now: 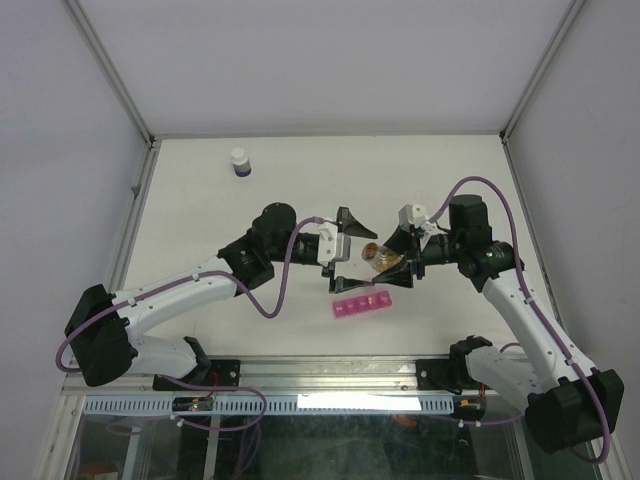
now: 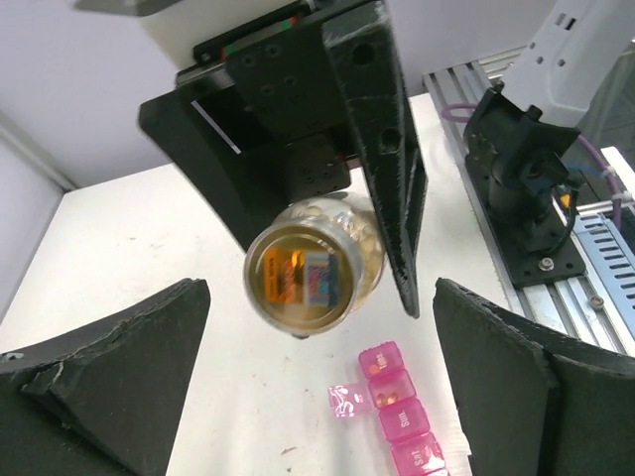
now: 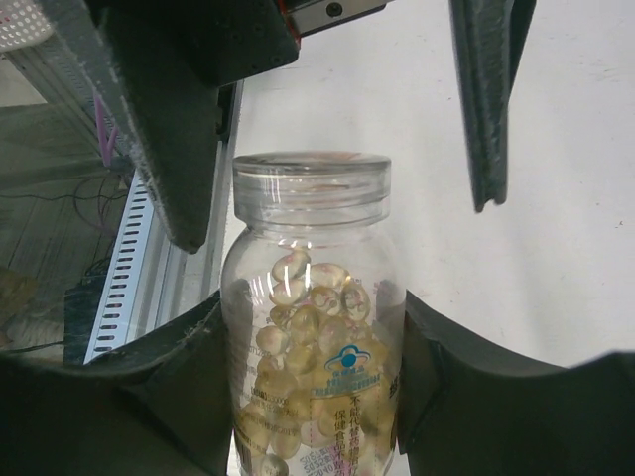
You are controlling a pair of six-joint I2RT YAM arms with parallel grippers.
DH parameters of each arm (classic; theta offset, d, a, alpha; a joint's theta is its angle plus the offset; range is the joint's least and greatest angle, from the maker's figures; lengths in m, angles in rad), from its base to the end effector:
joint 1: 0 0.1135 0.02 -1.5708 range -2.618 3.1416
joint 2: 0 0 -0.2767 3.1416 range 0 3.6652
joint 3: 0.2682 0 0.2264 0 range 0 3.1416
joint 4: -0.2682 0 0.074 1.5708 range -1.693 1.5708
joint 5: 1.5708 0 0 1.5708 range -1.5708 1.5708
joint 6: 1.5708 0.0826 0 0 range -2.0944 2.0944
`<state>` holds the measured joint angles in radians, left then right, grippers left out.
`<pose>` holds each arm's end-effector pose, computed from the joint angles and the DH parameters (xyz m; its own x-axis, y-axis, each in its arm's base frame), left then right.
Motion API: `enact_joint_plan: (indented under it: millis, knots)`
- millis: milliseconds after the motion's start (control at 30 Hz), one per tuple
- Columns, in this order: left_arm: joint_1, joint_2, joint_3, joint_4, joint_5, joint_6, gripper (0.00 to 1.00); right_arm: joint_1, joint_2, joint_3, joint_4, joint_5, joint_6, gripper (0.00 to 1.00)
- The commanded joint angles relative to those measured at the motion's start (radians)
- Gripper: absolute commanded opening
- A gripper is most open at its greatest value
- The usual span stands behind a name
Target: Sort the pills into containers
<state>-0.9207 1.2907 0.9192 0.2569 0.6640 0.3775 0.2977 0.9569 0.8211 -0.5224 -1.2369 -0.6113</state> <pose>0.1452 -0.2751 0.3402 0.3033 0.0807 -0.9495 0.9527 -0.0435 0.3007 0.1348 0.1230 0.3077 -0.0136 -0.2009 -0.9795 -0.9995 -0.0259 0.0192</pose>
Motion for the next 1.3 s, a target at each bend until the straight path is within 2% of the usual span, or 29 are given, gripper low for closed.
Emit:
enact_joint_plan:
  millis: [0, 133, 300, 500, 600, 667, 800, 867, 967, 1267]
  knots:
    - [0.02, -0.059, -0.047, 0.202, -0.068, -0.099, 0.99, -0.003, -0.006, 0.042, 0.051, -0.006, 0.006, 0.0]
    - [0.021, -0.099, -0.124, 0.296, -0.15, -0.213, 0.99, -0.005, -0.006, 0.042, 0.051, -0.006, 0.005, 0.0]
    - [0.021, -0.191, -0.224, 0.373, -0.222, -0.455, 0.99, -0.005, -0.003, 0.042, 0.053, -0.004, 0.005, 0.0]
    - [0.022, -0.301, -0.284, 0.382, -0.28, -0.772, 0.99, -0.004, -0.001, 0.042, 0.053, -0.001, 0.004, 0.0]
    - [0.021, -0.332, -0.269, 0.3, -0.376, -0.913, 0.91, -0.005, 0.0, 0.042, 0.053, -0.001, 0.004, 0.0]
    - [0.012, -0.337, -0.238, 0.208, -0.445, -0.976, 0.81, -0.004, 0.002, 0.042, 0.053, -0.001, 0.004, 0.0]
    - [-0.106, -0.286, -0.096, -0.065, -0.699, -0.923, 0.76, -0.004, 0.003, 0.042, 0.053, -0.001, 0.004, 0.0]
    - [-0.154, -0.24, -0.034, -0.138, -0.754, -0.901, 0.75, -0.003, 0.003, 0.043, 0.053, 0.0, 0.004, 0.0]
    - [-0.182, -0.174, 0.038, -0.205, -0.789, -0.878, 0.75, -0.004, 0.003, 0.04, 0.054, 0.0, 0.004, 0.0]
    - [-0.188, -0.086, 0.122, -0.246, -0.752, -0.84, 0.71, -0.003, 0.003, 0.041, 0.053, -0.001, 0.004, 0.0]
